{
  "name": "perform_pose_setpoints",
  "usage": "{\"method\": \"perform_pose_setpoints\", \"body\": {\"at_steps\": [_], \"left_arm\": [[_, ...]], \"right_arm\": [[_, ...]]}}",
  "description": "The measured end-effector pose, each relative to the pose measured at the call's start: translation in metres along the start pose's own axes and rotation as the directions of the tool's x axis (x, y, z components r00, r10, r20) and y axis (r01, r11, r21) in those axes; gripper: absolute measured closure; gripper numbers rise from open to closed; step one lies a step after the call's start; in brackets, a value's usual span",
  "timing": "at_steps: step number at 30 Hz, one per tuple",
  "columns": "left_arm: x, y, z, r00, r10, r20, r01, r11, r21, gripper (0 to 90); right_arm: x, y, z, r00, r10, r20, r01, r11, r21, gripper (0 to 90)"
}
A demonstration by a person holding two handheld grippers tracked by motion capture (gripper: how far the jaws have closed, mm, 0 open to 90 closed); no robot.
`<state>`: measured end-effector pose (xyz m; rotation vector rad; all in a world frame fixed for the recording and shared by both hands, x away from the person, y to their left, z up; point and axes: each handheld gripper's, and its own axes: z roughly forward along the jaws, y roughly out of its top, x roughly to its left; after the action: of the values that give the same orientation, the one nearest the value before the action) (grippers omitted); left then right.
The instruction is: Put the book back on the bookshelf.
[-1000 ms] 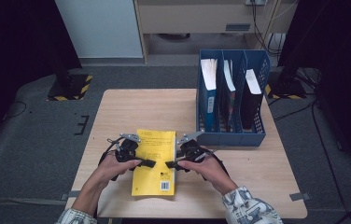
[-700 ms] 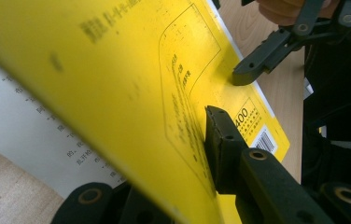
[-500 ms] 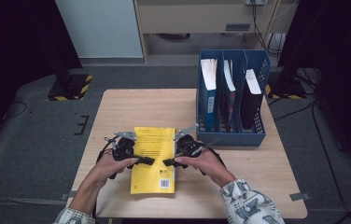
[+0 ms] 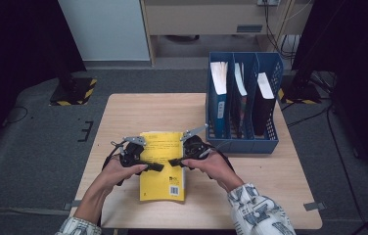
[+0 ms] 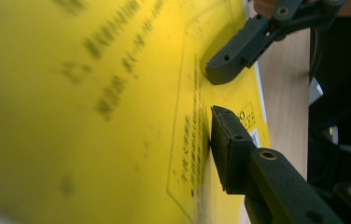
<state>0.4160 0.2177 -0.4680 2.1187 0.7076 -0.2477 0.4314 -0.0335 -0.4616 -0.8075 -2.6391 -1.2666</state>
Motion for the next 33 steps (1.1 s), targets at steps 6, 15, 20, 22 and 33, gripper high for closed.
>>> {"method": "perform_pose_setpoints", "body": {"at_steps": [6,15,20,22,33], "left_arm": [[0.003,0.002,-0.009,0.9994,-0.015,-0.032,0.014,0.9996,-0.025,69.9],[0.005,0.006,-0.018,0.9974,-0.011,-0.072,0.007,0.9985,-0.054,71.4],[0.003,0.012,-0.021,0.9934,0.002,-0.115,-0.009,0.998,-0.062,78.5],[0.002,0.015,-0.023,0.9919,0.009,-0.127,-0.018,0.9973,-0.071,80.6],[0.004,0.03,-0.025,0.9728,0.02,-0.231,-0.049,0.9916,-0.12,79.4]], "right_arm": [[0.001,0.007,-0.009,0.9995,-0.022,0.022,0.022,1.0,-0.006,64.0],[0.004,0.018,-0.021,0.9958,-0.06,0.069,0.06,0.998,-0.005,68.7],[0.008,0.029,-0.029,0.9877,-0.109,0.112,0.11,0.994,-0.001,72.6],[0.01,0.032,-0.031,0.9826,-0.131,0.131,0.132,0.991,0.003,72.9],[0.012,0.044,-0.034,0.9544,-0.174,0.242,0.183,0.983,-0.015,73.9]]}}
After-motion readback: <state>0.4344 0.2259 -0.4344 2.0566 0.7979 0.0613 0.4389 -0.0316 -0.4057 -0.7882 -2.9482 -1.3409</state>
